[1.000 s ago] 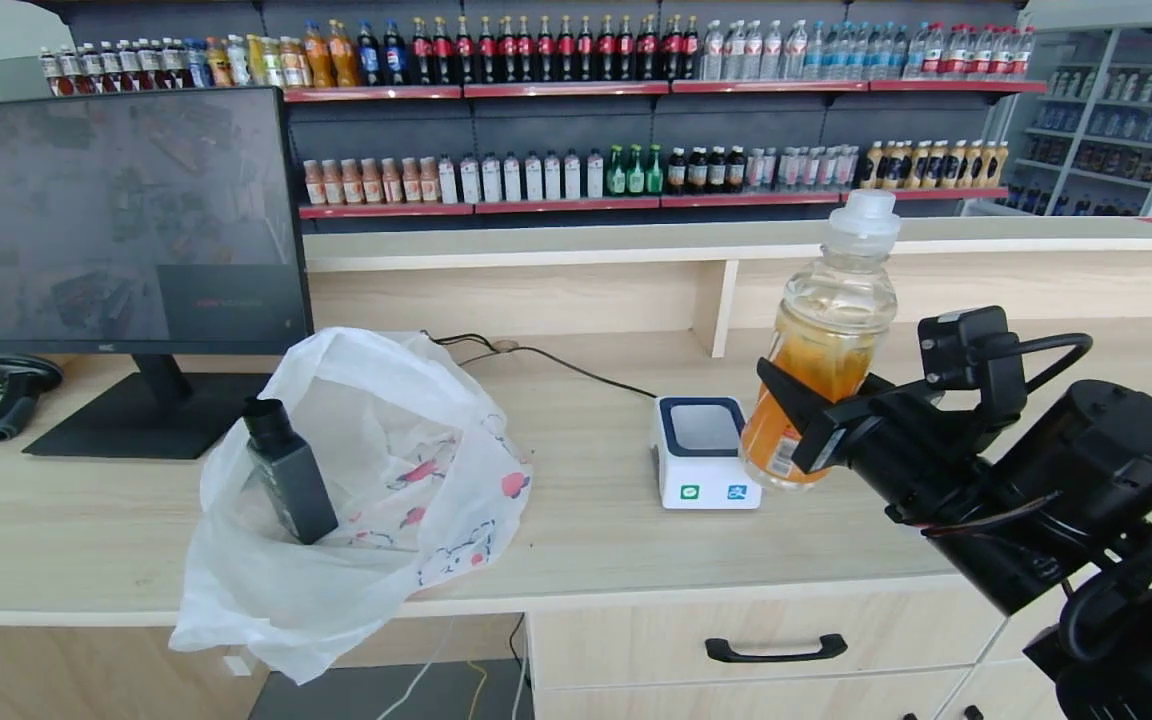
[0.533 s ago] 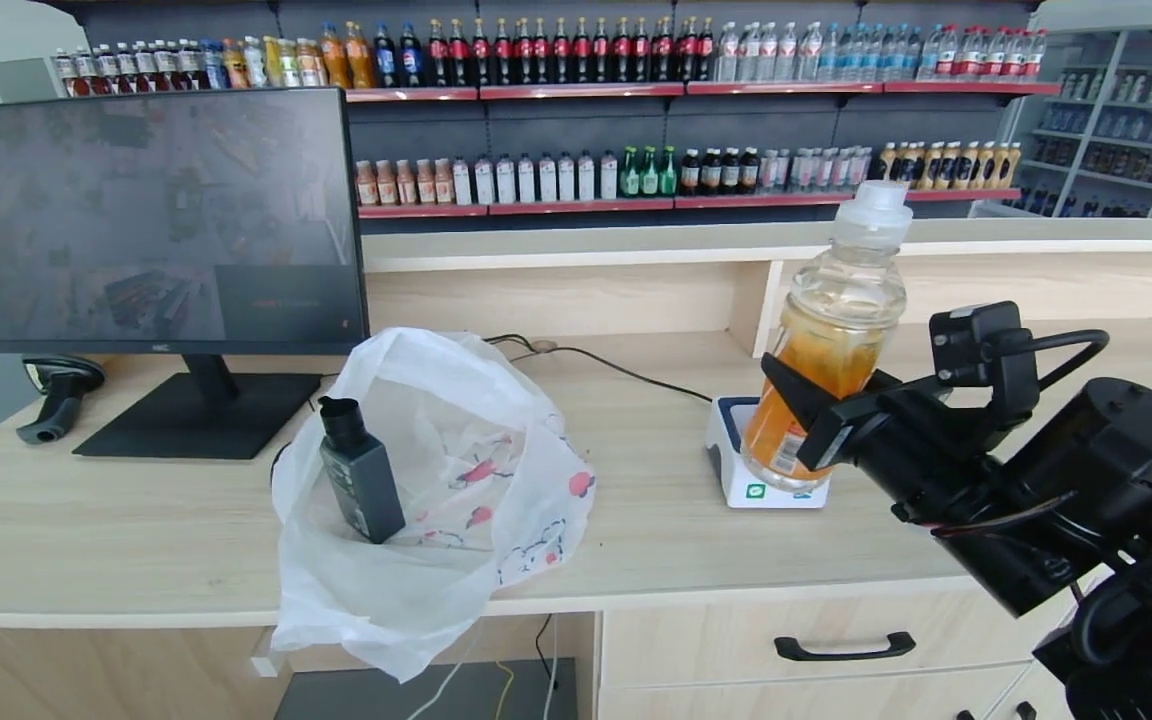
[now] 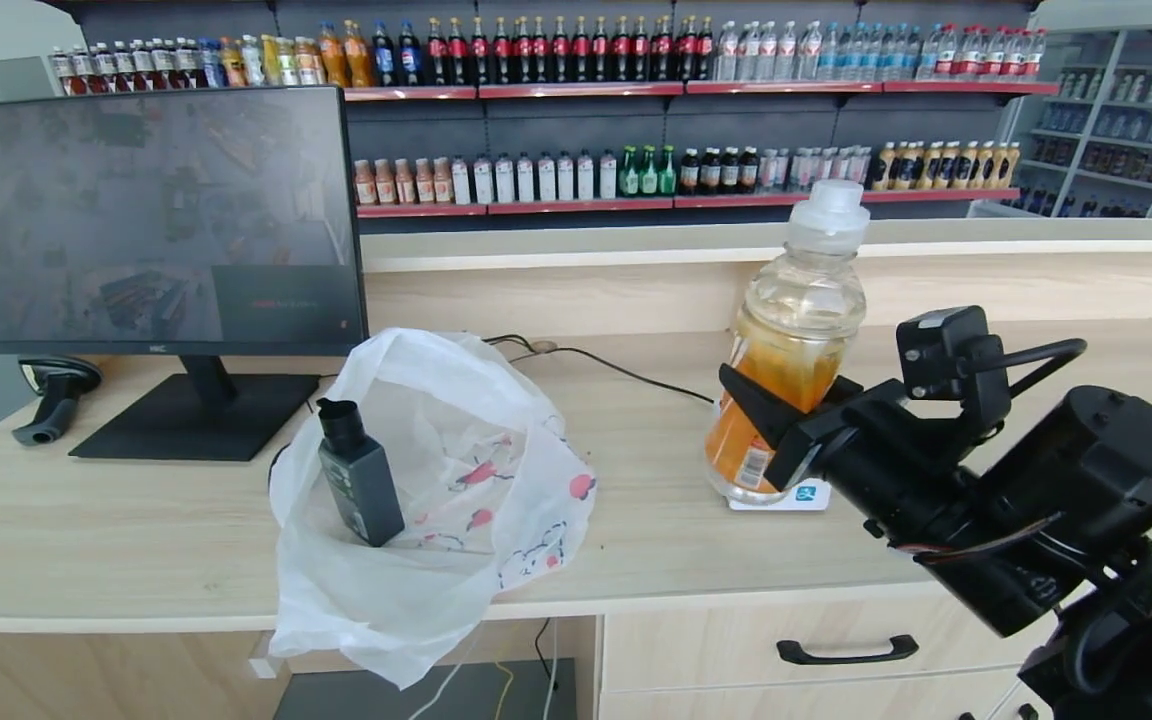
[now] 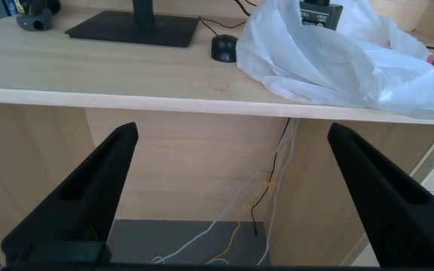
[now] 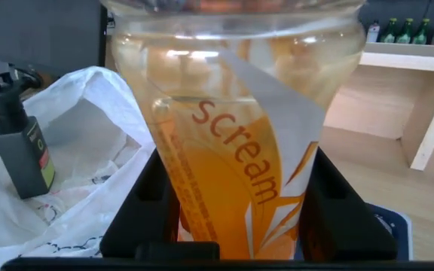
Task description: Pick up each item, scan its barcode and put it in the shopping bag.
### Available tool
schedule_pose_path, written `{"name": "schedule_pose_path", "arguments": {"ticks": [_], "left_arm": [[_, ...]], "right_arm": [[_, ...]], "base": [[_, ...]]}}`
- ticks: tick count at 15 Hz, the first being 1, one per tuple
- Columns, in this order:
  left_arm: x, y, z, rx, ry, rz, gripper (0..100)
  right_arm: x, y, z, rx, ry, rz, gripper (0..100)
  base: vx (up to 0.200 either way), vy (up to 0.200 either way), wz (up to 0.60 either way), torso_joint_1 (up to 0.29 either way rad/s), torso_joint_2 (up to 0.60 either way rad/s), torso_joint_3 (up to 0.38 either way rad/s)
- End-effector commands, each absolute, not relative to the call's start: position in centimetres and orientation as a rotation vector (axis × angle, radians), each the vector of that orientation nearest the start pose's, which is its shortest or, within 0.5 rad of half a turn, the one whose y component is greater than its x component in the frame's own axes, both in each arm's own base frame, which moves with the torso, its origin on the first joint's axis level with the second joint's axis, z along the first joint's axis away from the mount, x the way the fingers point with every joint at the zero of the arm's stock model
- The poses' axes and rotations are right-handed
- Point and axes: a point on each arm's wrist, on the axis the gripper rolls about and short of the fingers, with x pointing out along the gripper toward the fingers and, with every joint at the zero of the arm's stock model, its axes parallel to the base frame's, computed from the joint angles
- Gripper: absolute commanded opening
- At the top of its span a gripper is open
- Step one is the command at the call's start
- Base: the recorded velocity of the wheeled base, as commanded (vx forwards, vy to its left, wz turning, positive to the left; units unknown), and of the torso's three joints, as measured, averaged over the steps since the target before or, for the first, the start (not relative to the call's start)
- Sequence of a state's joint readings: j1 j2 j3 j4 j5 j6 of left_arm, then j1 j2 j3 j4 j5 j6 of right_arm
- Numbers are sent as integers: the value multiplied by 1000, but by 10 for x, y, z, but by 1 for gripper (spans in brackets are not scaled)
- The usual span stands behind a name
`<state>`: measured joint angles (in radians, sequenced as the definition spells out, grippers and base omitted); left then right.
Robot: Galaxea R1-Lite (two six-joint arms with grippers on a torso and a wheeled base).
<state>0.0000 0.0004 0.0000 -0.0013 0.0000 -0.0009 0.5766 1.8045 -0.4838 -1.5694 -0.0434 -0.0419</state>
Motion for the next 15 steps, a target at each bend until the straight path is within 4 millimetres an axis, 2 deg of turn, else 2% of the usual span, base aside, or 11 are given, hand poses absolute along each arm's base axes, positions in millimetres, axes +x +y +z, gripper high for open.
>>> {"name": "schedule_pose_path", "arguments": {"ticks": [1,5,7,9,11,13,15], "left_arm": [[-23,0,76,-2,-2,0,100],[-23,0,76,-2,-2,0,100],[-23,0,76,-2,-2,0,100],[-23,0,76,-2,-2,0,100],[-23,0,76,-2,-2,0,100],[-23,0,76,-2,-2,0,100],[-23,0,76,-2,-2,0,100]], "right_arm": [[245,161,176,7,-309,565,0],[267,172,192,-279,-522,657,0],[268,174,193,-367,-564,643,0],[269,175,190,-484,-616,682,0],[271,175,177,-609,-653,761,0],[273,174,170,-683,-671,768,0],[285,164,159,-744,-649,756,0]], "base": [[0,0,0,0,0,0],[0,0,0,0,0,0],[0,0,0,0,0,0],[0,0,0,0,0,0],[0,0,0,0,0,0],[0,0,0,0,0,0],[0,0,0,0,0,0]]}}
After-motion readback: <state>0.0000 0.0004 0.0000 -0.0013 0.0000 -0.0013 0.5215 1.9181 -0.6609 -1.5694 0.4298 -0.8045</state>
